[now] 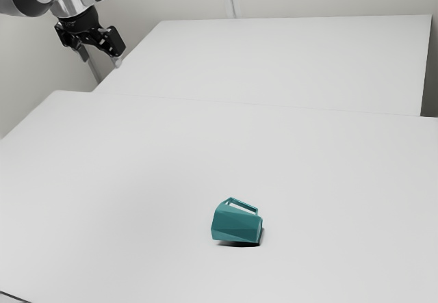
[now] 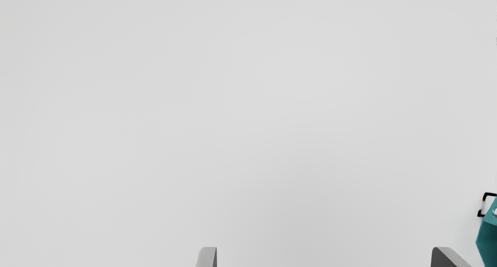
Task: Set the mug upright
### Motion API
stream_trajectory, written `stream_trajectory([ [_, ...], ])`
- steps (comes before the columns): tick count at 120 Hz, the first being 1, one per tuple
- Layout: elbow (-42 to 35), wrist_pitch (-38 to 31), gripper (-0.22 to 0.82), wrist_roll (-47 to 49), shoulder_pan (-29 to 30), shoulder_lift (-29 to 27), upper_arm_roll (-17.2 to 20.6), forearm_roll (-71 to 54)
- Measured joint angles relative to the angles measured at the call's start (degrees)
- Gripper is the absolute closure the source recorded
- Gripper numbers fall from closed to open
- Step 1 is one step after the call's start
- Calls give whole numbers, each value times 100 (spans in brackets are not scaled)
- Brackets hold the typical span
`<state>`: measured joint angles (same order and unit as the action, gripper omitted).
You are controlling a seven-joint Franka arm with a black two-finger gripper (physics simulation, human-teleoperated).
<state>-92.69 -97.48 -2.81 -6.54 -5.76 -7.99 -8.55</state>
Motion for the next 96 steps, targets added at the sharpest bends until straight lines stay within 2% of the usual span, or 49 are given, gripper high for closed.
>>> stream_trajectory([
  [17,-11,-24,0,-33,6,18,56,5],
  [33,-45,-56,0,-56,-14,72,309,40],
  [48,-375,-234,0,-71,-34,215,339,219],
  [61,-696,-400,0,-52,33,308,314,1049],
  [75,-1451,-546,0,21,-53,338,37,2143],
  [96,-2127,-736,0,106,299,623,-66,3186],
])
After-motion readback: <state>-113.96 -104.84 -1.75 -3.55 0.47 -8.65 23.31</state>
